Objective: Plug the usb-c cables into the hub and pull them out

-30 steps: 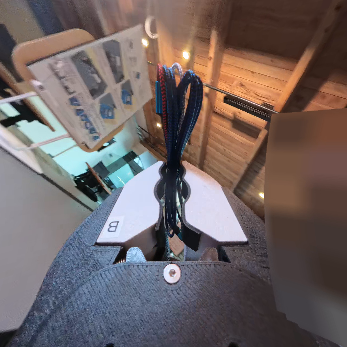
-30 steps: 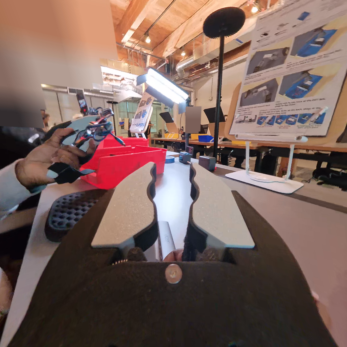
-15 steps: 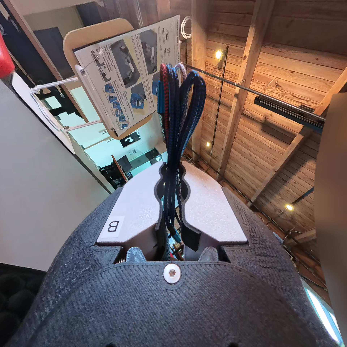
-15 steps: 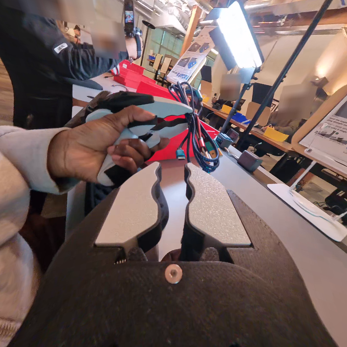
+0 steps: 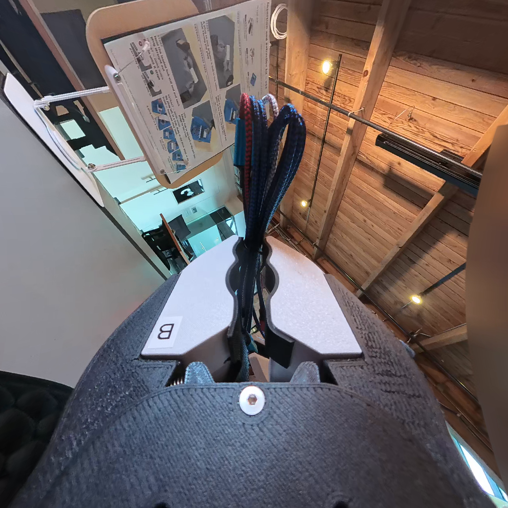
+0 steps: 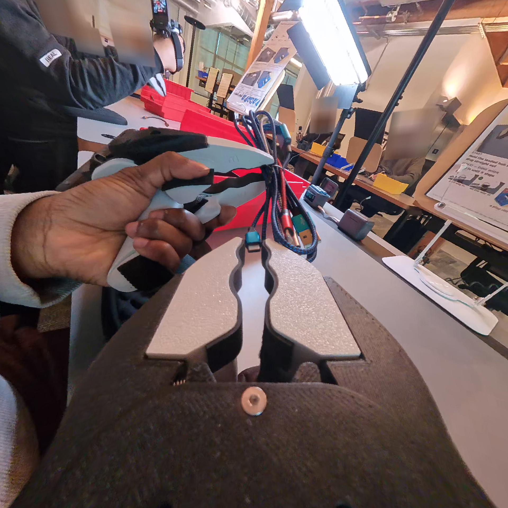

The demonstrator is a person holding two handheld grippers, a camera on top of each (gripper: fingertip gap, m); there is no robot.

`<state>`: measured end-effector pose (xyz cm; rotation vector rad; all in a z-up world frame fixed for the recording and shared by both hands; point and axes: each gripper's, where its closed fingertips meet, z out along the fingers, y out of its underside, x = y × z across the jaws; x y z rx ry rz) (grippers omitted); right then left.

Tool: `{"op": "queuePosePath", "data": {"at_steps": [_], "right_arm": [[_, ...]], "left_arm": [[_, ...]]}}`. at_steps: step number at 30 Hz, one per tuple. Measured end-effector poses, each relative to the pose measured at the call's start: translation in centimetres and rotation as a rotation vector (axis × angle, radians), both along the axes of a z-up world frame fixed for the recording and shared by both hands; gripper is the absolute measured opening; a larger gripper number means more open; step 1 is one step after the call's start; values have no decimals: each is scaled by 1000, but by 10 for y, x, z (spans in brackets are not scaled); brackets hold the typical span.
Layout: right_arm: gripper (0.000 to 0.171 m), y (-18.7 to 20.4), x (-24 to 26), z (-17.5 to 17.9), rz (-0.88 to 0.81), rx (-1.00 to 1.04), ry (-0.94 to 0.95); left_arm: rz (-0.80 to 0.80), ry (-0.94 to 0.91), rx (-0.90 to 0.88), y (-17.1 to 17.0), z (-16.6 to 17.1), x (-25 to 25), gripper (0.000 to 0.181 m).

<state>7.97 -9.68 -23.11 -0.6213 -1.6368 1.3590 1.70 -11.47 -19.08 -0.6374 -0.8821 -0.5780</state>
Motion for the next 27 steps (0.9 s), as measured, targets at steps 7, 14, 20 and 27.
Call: {"op": "queuePosePath", "data": {"at_steps": [7,14,20,27], "right_arm": [[10,2,7,10,110,-204,-71],[10,23,8,32,302,-711,-234],[9,26,-1,24,323,-862,-330],[9,17,-3,21,348,-897,-380]], "left_arm": [[-142,15,-106,13,-11,2,26],[-325,390,-397,17,-29,43,66],[-325,655,-561,12,-33,66,53],[-349,763,-460,0,-4,87,46]]}}
